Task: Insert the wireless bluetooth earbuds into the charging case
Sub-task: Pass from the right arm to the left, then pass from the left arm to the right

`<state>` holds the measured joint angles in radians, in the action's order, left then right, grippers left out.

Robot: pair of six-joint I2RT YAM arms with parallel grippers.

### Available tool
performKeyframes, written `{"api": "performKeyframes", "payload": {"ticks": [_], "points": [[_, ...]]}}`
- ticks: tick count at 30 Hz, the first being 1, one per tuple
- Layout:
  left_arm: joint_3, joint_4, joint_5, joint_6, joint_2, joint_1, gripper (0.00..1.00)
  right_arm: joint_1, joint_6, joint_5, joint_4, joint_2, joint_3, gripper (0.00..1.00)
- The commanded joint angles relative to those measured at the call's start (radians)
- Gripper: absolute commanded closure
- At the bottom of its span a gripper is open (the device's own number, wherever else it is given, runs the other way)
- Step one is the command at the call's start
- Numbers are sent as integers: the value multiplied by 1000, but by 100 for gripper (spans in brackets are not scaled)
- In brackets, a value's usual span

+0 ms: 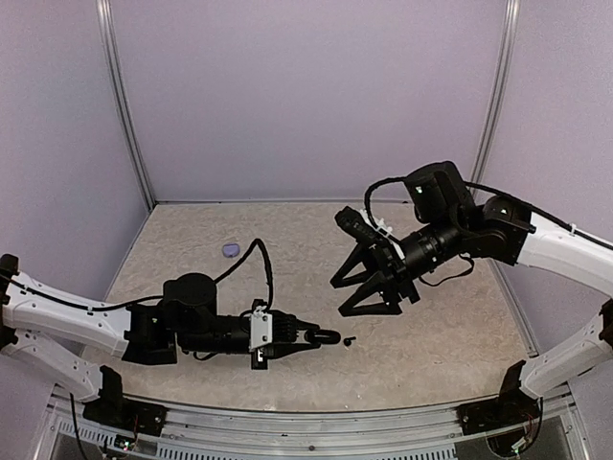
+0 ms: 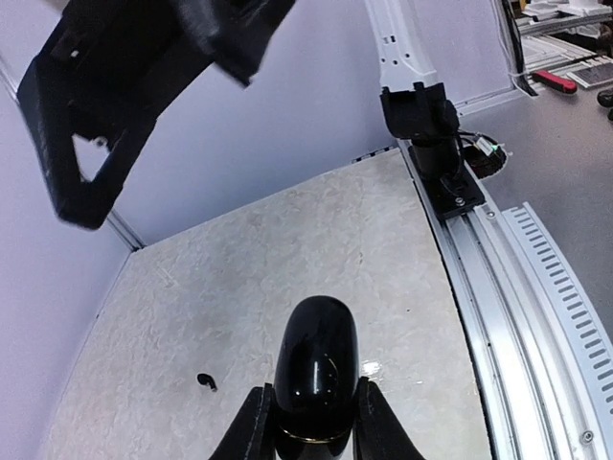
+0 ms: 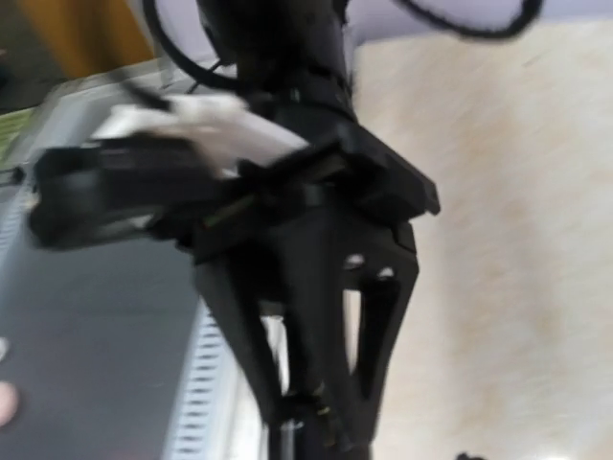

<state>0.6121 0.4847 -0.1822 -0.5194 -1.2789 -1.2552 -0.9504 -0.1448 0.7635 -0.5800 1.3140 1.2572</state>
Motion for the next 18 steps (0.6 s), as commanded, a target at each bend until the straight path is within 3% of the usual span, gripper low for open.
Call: {"api": "performKeyframes", "payload": {"ticks": [1,7,18], "points": [[13,38,-30,168,23,55,89,-62,-71,-218,-6,-26,-35,37],[20,76,-93,279,19,118,90,-156,-113,-410,-39,7,-10,43],[21,97,-117,306,18,140,91,-185,-120,-524,-47,71,20,47]]}}
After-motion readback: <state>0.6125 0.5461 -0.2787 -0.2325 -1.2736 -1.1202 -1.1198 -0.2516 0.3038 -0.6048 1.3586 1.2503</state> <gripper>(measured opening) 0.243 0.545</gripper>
